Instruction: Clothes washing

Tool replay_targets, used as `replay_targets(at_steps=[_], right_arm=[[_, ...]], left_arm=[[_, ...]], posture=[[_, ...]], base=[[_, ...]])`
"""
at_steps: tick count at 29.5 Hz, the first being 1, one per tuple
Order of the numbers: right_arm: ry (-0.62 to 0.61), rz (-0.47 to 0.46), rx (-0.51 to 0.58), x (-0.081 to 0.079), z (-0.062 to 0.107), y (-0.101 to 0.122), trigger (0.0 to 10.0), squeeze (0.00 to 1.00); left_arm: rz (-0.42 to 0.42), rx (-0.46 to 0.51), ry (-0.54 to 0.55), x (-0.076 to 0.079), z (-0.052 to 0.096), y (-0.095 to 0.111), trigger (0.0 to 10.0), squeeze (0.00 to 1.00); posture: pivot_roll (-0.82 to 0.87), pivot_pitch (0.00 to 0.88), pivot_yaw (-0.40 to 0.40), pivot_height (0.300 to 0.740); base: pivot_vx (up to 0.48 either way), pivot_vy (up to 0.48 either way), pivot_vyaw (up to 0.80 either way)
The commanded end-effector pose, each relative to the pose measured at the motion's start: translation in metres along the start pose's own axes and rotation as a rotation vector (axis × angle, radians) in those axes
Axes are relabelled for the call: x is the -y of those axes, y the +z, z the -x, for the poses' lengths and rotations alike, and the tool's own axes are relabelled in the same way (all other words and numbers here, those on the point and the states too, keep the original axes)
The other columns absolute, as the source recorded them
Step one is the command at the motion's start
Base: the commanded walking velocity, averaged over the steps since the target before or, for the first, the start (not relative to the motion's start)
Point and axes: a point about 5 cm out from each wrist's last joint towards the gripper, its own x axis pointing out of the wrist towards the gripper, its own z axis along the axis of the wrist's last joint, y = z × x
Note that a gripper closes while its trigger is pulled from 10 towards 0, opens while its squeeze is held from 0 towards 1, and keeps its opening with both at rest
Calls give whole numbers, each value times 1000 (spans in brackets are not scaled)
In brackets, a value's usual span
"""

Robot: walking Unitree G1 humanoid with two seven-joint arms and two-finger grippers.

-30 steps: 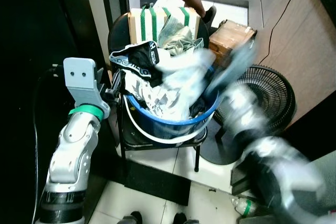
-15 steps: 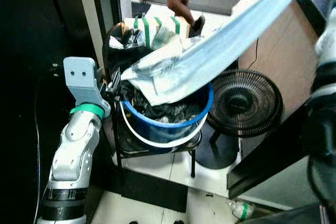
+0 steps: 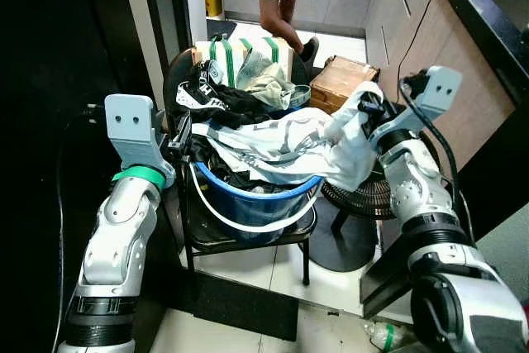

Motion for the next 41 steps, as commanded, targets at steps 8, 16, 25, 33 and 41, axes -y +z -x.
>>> replay_targets(at_steps=[8,16,25,33,41], right_arm=[[197,-5,1290,-47,54,362,0,0],[118,173,876,-22,10,276,0,0],[60,218,419,14,-8,125,0,0],[124,300,166,19,20,41,0,0],[250,424,-38,5,53,-24,0,0]], left_arm=[[-11,8,26,-6,3,0,10000,0],[-7,-3,18,-1,7,-5,10000,0],[-8,-9,-19,6,8,-5,10000,0],[-10,-16,-37,10,8,-7,10000,0],[-69,-16,-95,13,7,-7,10000,0]], posture=[[22,46,-2,740],[28,50,-1,740],[30,58,10,740],[23,64,12,740],[22,60,7,740]], base=[[0,0,0],[0,0,0],[0,0,0],[0,0,0],[0,0,0]])
